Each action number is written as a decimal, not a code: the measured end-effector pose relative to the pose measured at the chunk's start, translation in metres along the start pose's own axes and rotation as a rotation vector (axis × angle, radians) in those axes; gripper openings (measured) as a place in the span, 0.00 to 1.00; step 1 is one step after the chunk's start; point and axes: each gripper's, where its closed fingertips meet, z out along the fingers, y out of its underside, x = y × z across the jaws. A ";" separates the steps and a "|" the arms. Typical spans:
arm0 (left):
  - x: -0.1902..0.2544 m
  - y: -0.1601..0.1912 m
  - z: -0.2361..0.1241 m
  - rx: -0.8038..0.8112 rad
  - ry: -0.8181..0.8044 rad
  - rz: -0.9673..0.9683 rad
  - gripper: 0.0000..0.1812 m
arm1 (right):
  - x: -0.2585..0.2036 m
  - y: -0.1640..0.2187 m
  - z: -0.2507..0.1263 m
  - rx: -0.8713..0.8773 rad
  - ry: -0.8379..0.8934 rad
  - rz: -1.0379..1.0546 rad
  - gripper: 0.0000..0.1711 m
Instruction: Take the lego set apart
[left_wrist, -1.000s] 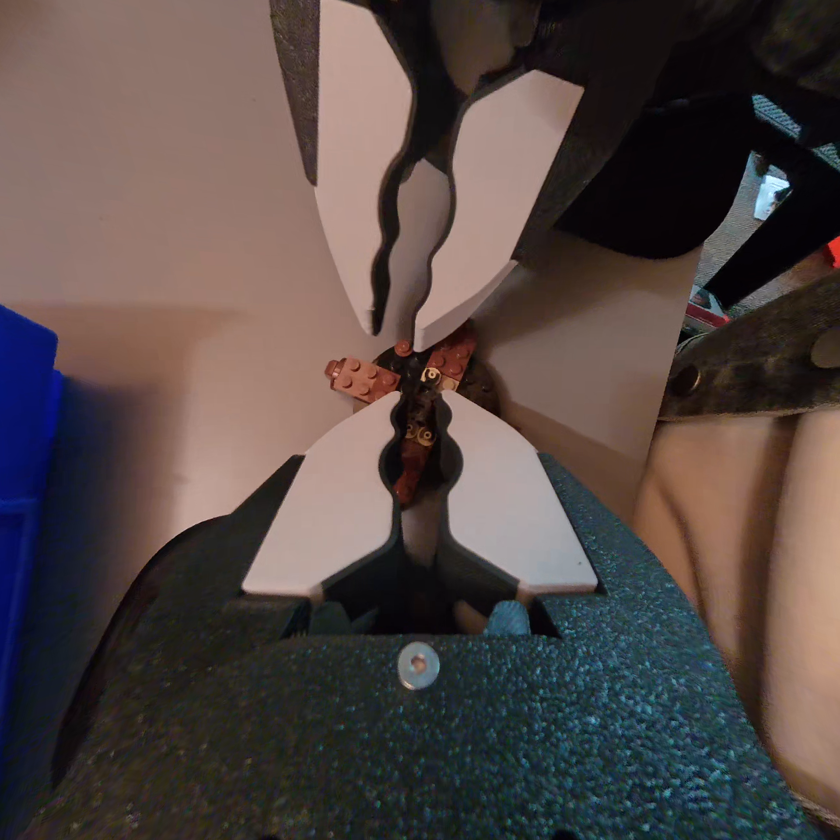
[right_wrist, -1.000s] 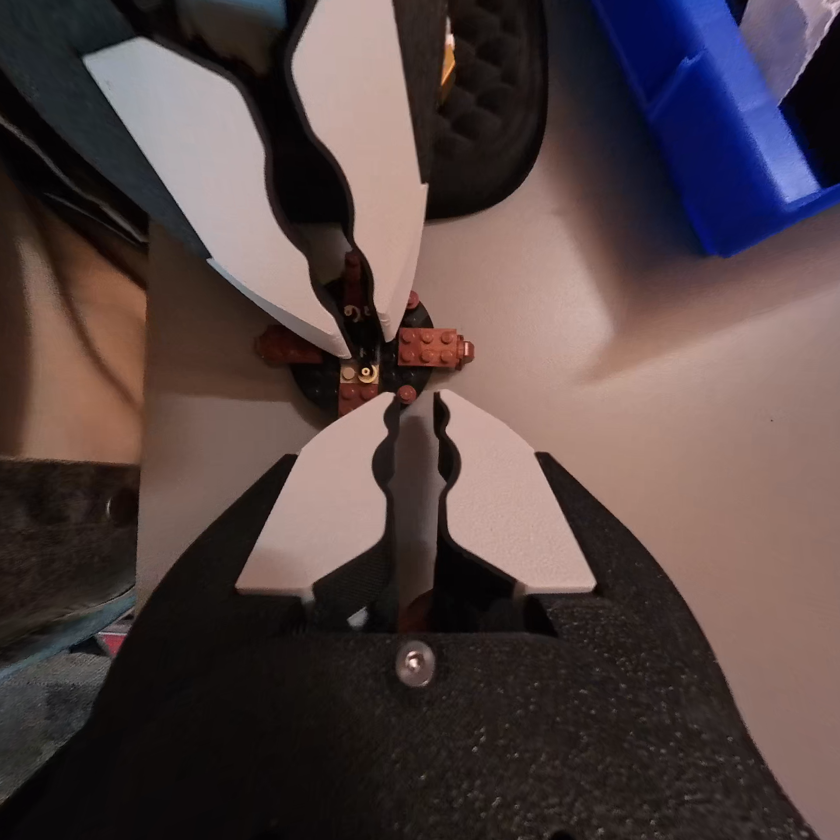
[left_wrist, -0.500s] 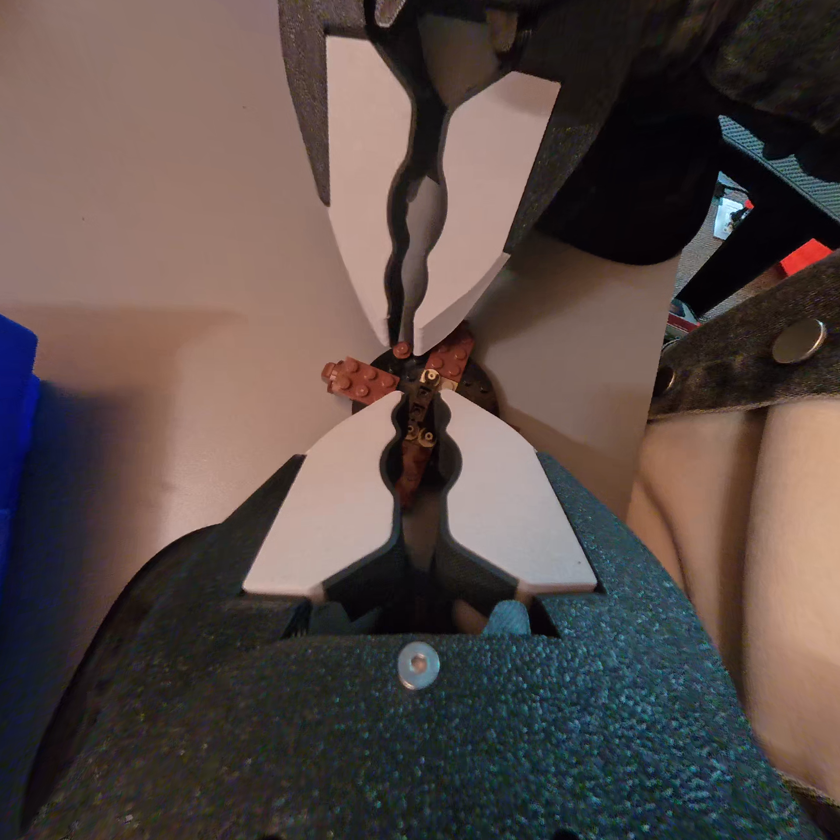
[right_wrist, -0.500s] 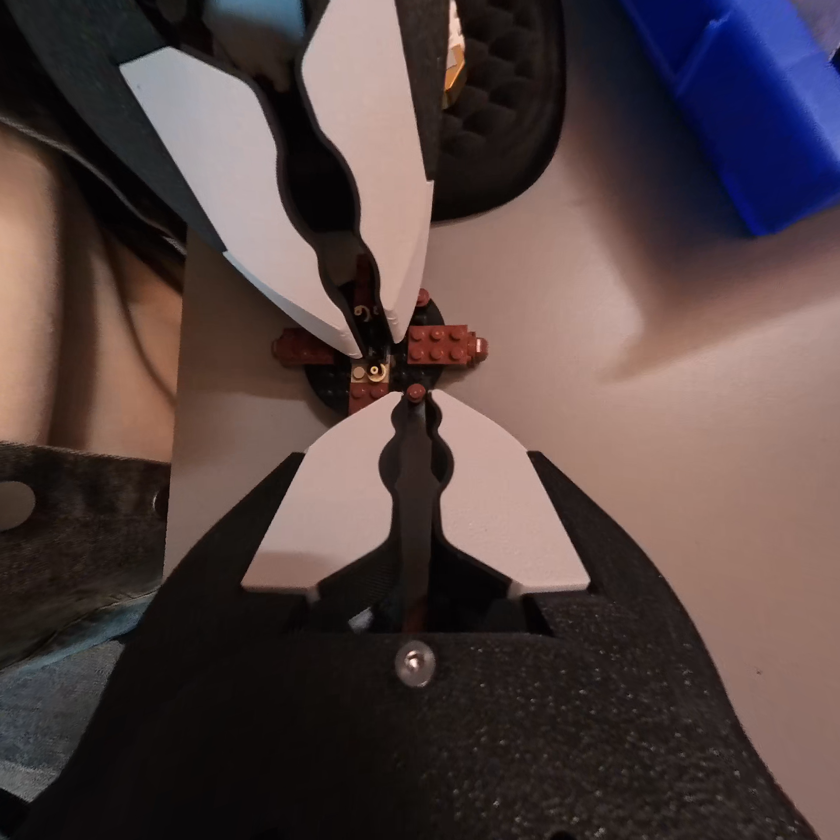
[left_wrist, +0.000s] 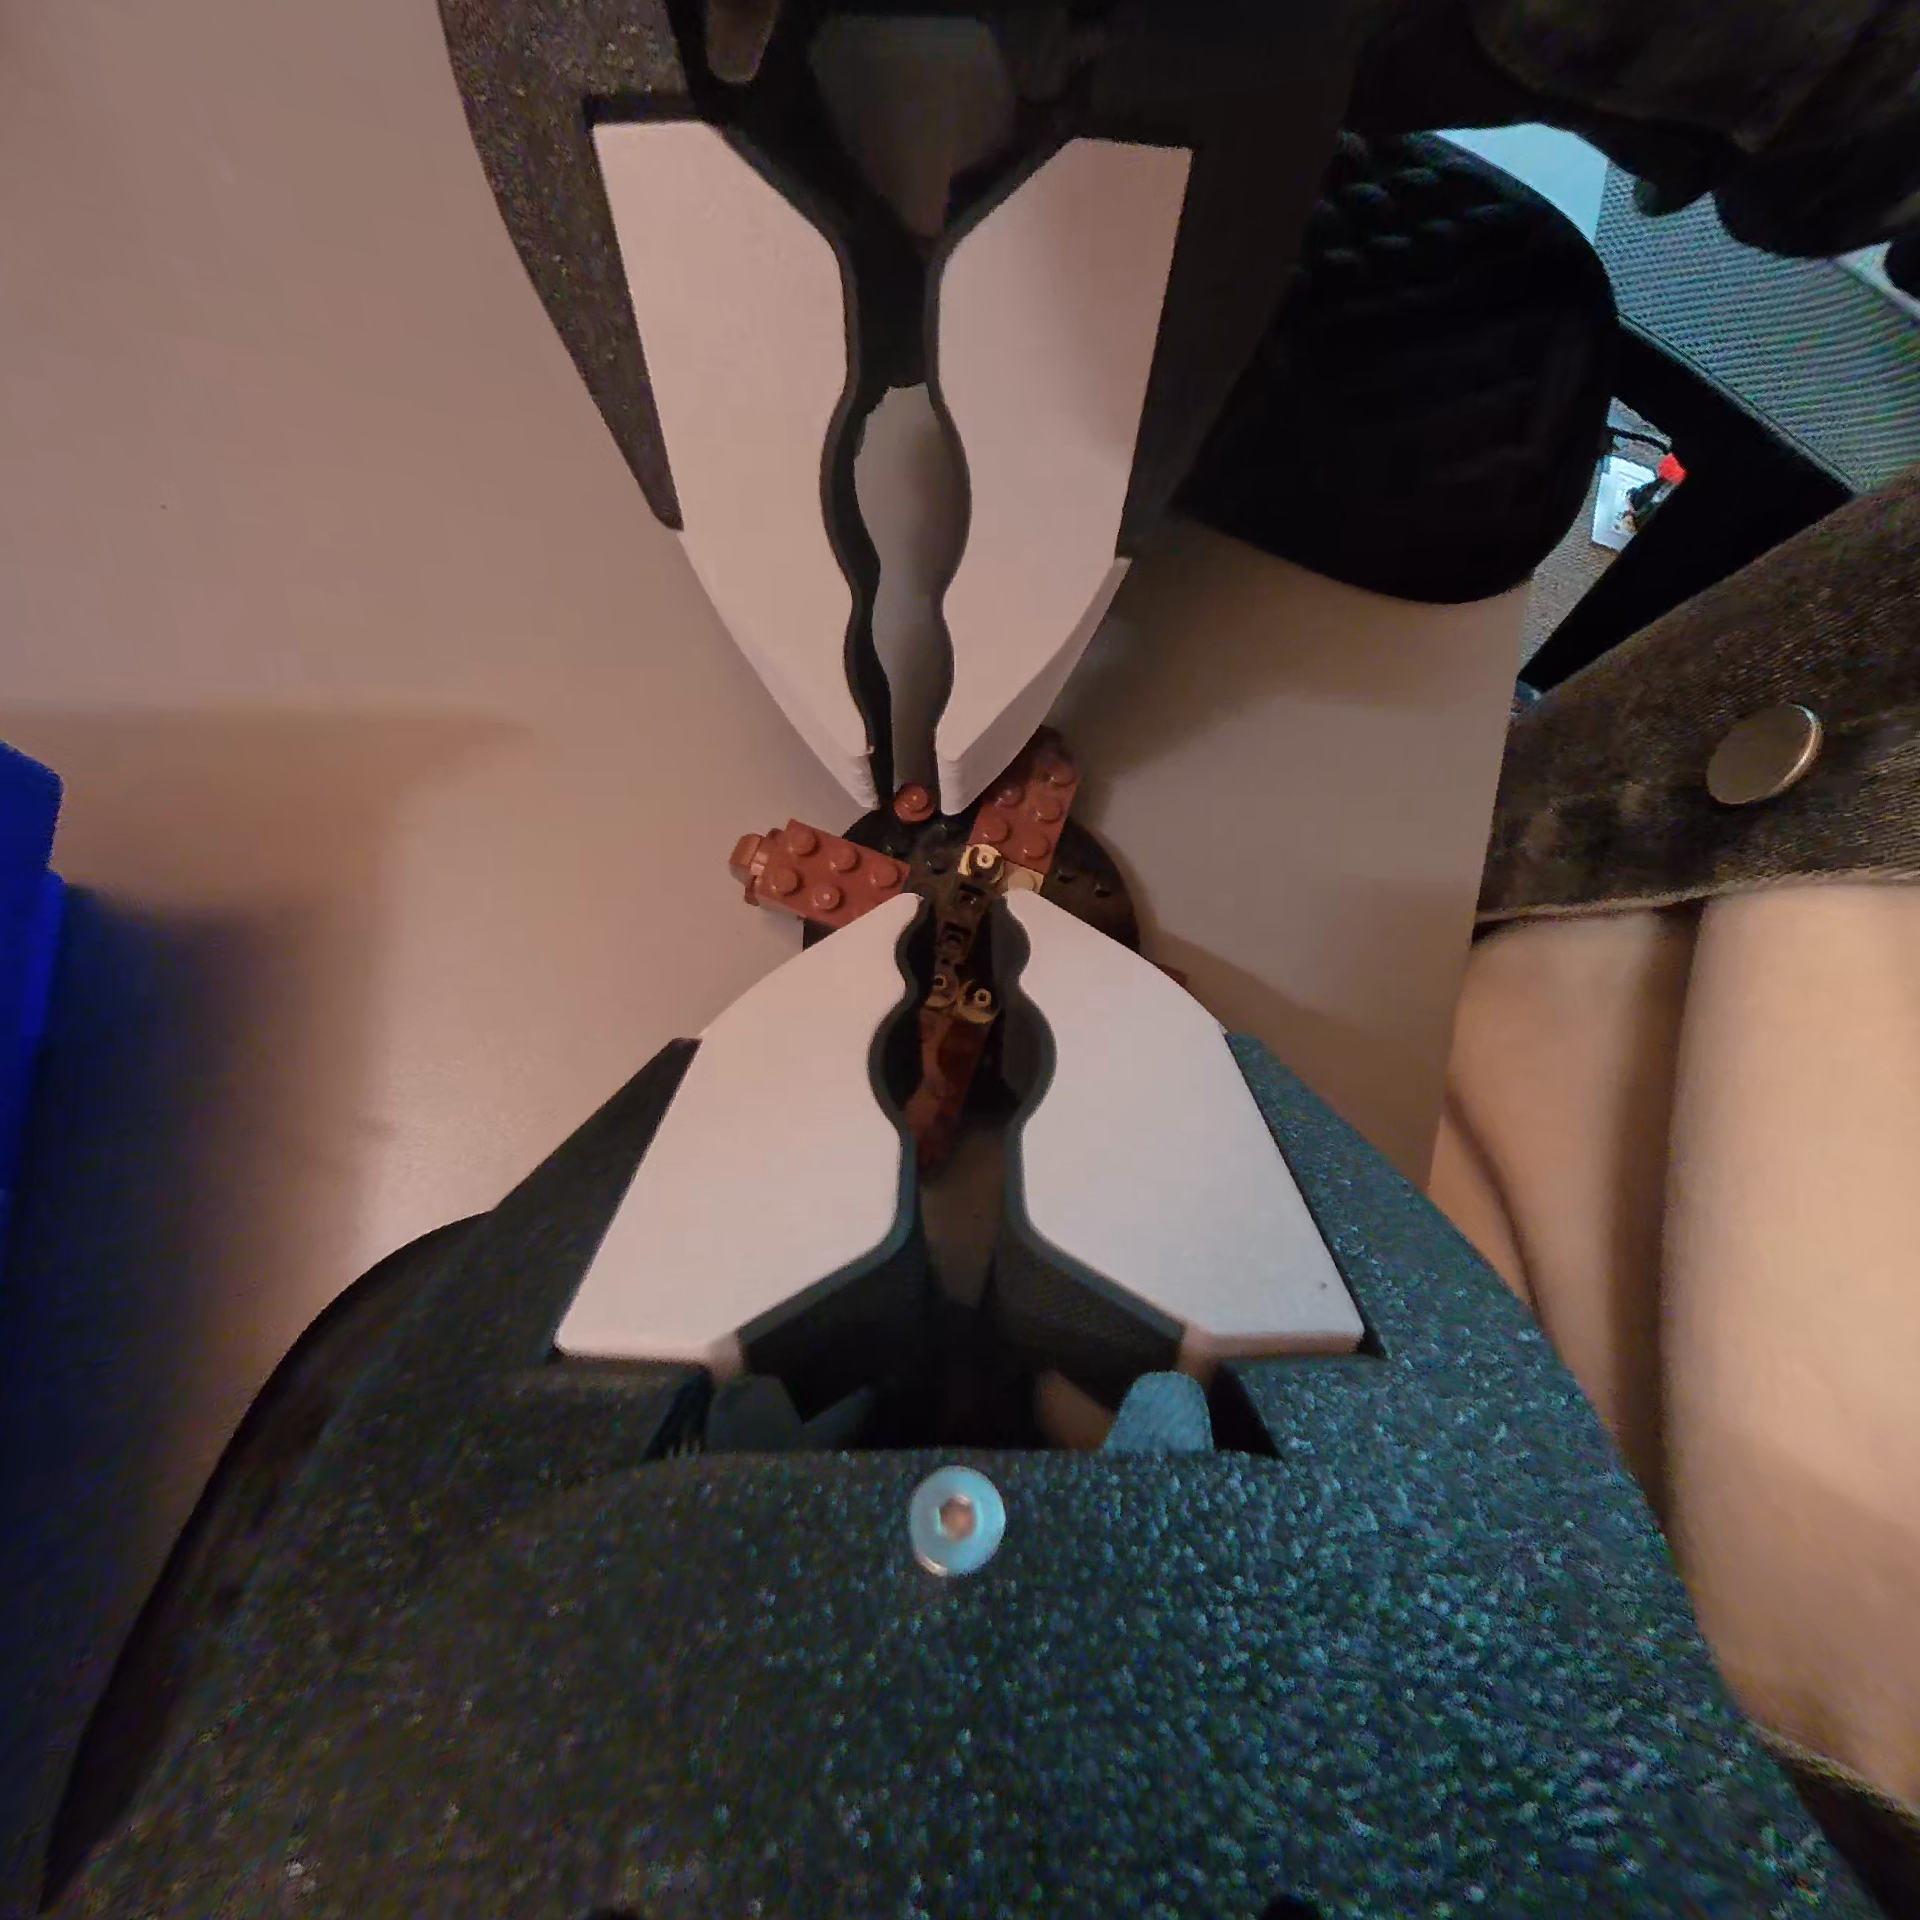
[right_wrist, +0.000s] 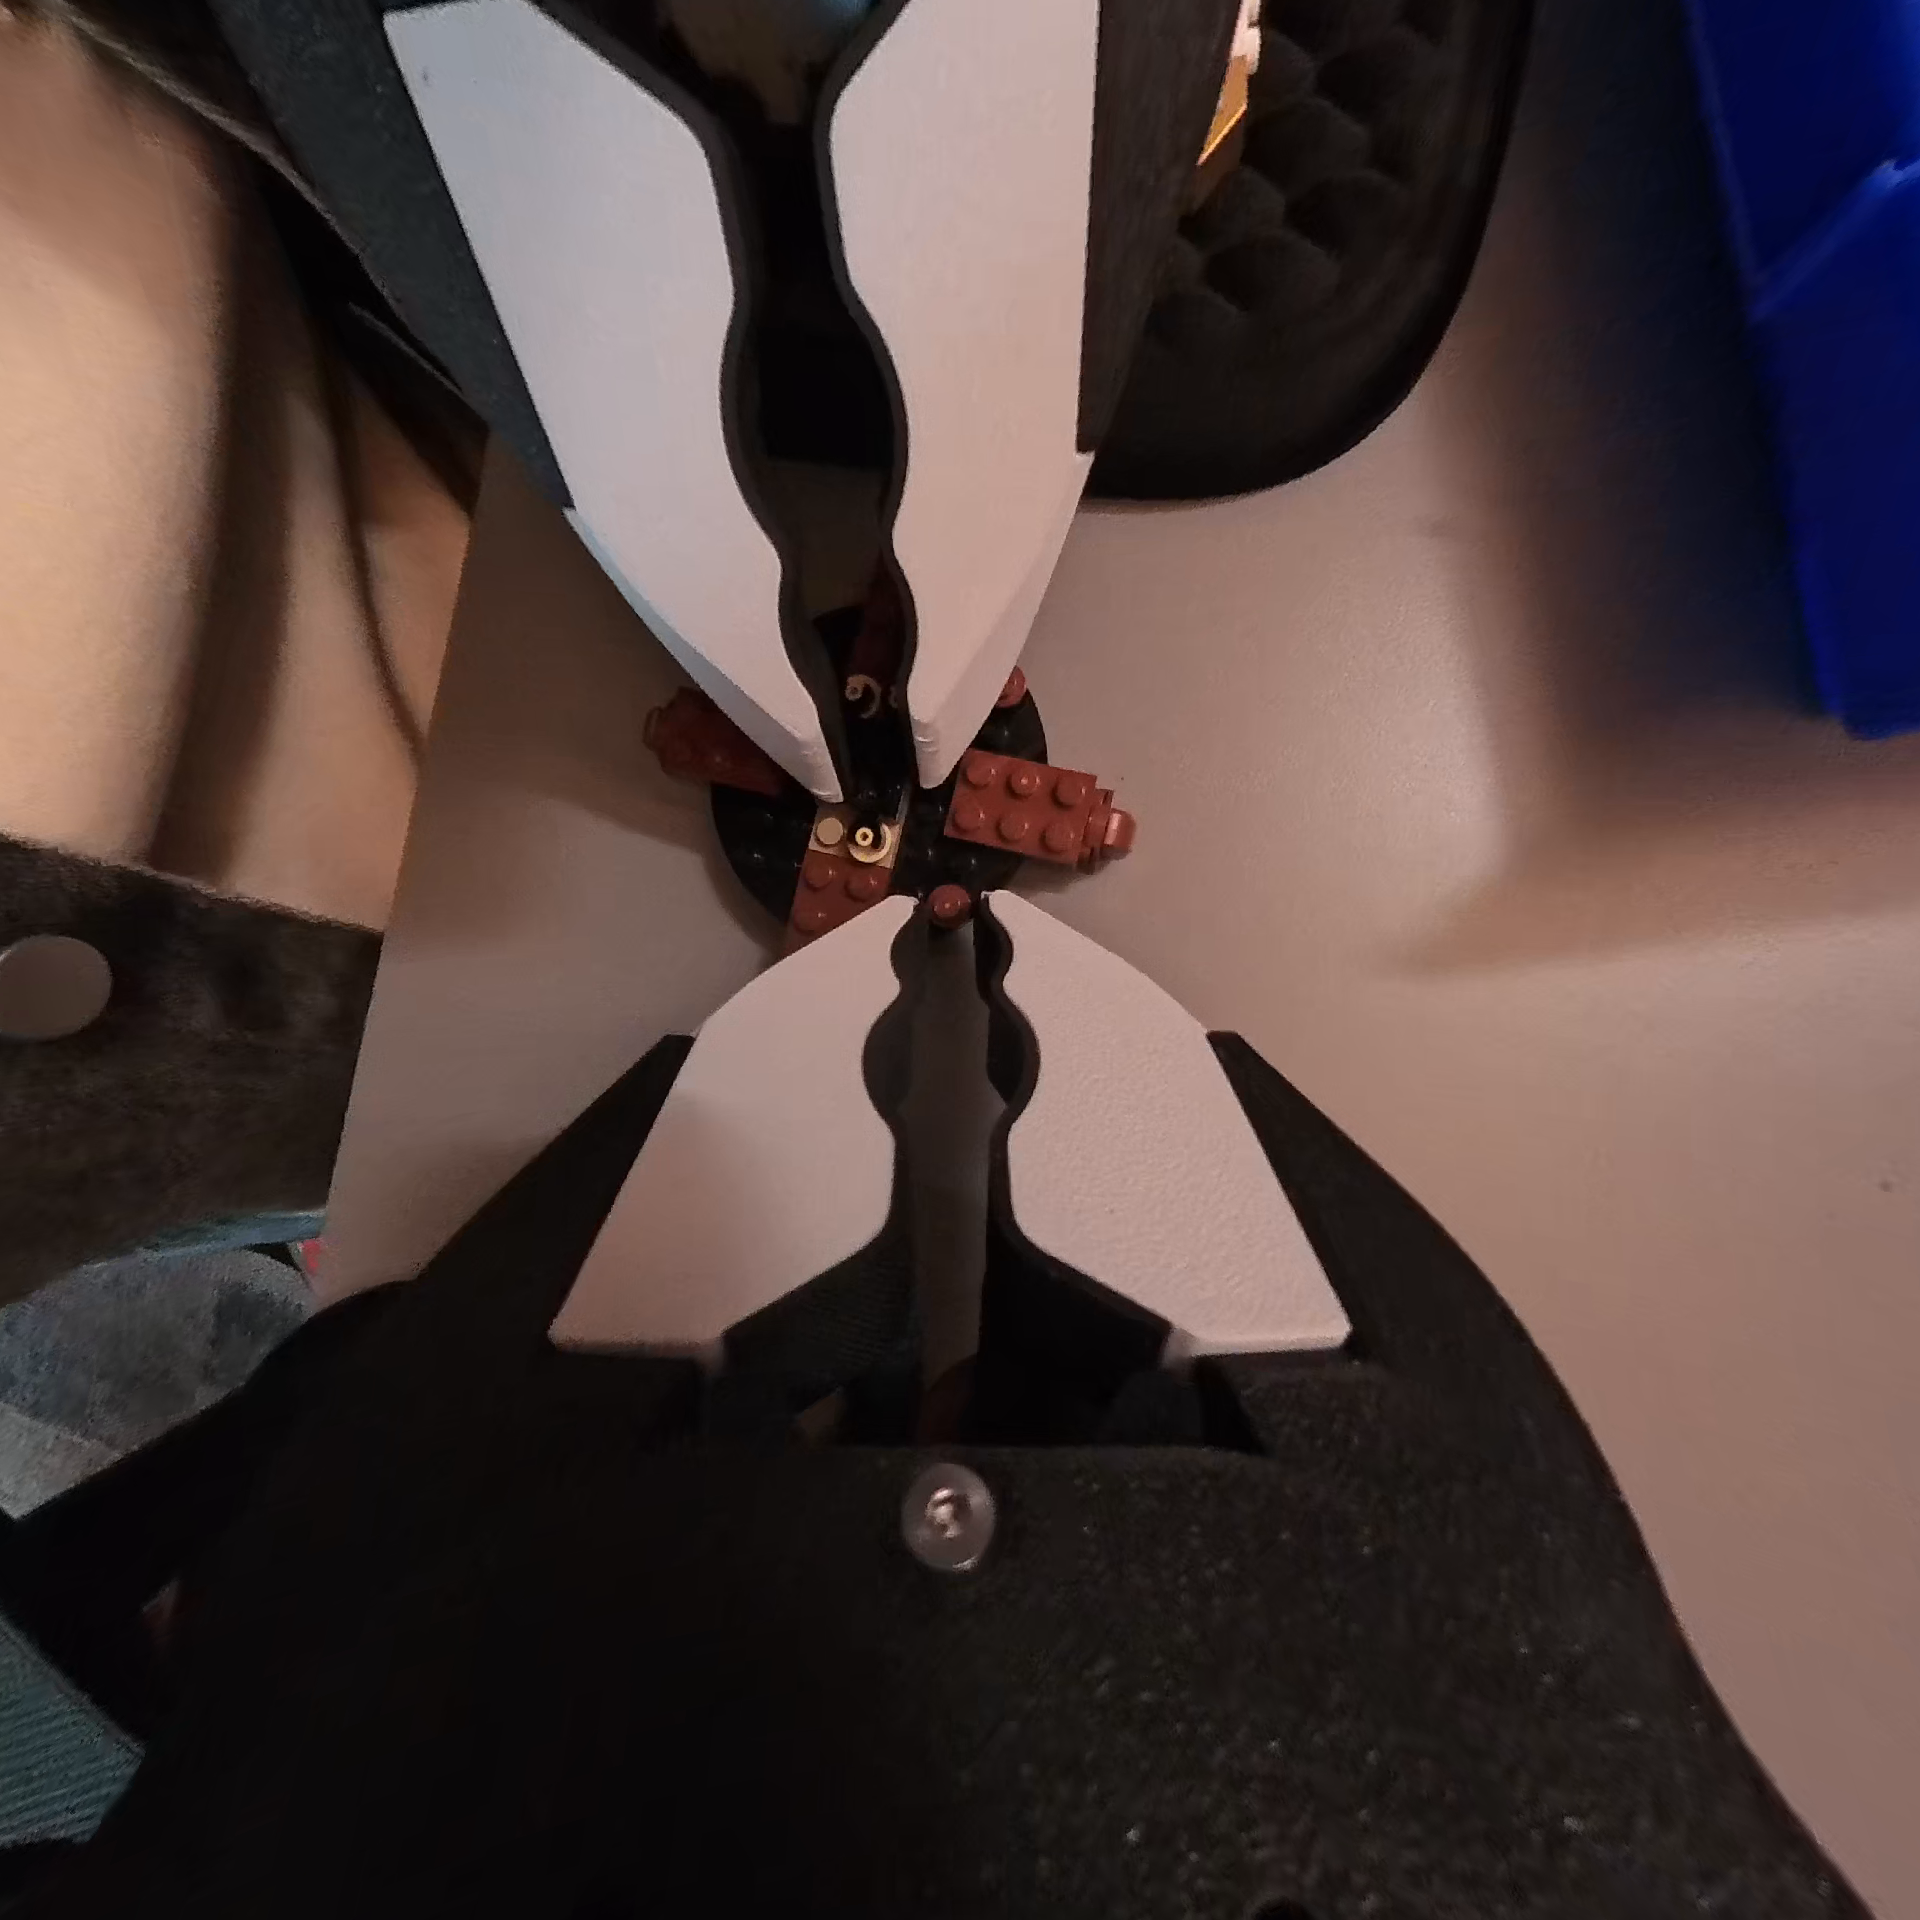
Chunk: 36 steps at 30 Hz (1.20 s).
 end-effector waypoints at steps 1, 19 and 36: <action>0.000 0.000 0.000 -0.003 0.001 -0.001 0.06 | 0.000 0.000 0.000 0.007 0.001 -0.028 0.04; -0.002 -0.002 -0.001 0.025 -0.008 -0.027 0.06 | 0.008 -0.060 -0.080 0.710 0.383 0.071 0.03; -0.018 -0.031 -0.068 0.447 -0.124 -0.126 0.05 | 0.141 -0.135 -0.032 0.092 0.517 -0.091 0.04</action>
